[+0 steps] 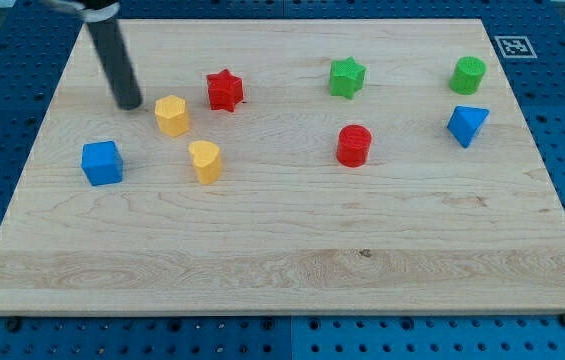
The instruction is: Push the yellow heart slightly downwards
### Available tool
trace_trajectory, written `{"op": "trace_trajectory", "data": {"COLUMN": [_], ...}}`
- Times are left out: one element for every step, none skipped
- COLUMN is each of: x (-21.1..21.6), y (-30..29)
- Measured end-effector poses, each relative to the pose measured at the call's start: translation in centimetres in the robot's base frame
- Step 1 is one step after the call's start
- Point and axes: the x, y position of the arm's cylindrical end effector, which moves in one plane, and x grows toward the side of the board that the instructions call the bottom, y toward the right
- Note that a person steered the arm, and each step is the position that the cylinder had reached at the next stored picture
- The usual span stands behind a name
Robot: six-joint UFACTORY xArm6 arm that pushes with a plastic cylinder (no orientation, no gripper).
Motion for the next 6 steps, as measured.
{"op": "trace_trajectory", "data": {"x": [3.9,5.3,5.3,7.3,7.9,7.4], "y": [1.2,6.9,11.2,8.7,2.8,-1.4]}}
